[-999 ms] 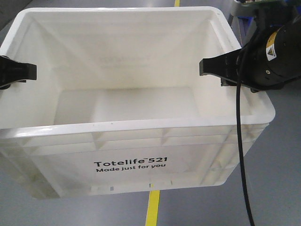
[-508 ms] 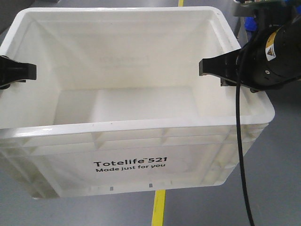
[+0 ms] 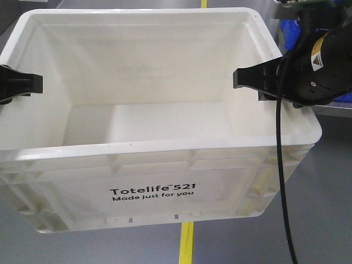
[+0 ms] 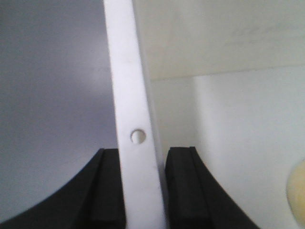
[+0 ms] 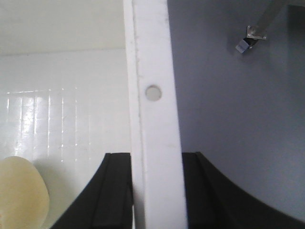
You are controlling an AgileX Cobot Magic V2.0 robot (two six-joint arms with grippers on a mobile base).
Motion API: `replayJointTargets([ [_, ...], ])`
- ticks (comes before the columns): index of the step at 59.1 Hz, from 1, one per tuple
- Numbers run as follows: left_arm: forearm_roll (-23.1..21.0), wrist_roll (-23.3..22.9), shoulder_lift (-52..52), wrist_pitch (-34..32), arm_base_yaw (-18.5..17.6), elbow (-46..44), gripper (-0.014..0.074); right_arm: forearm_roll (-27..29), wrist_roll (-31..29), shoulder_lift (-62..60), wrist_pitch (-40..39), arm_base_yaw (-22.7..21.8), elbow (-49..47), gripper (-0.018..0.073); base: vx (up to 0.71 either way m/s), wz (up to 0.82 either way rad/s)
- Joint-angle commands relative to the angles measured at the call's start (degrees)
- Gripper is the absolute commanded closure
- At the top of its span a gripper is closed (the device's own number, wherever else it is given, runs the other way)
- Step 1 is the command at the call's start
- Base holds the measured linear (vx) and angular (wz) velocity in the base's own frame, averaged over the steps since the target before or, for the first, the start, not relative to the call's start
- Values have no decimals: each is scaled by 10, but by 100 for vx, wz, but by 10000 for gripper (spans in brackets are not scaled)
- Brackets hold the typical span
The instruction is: Place moving items into box and shelve
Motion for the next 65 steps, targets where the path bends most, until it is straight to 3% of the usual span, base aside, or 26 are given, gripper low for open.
replayJointTargets([
  [1, 39, 10, -20, -73, -2, -24, 428, -71, -2, -20, -23, -4, -23, 449, 41, -8],
  [65, 39, 10, -20, -73, -2, -24, 428, -71, -2, -20, -23, -4, -23, 449, 43, -4],
])
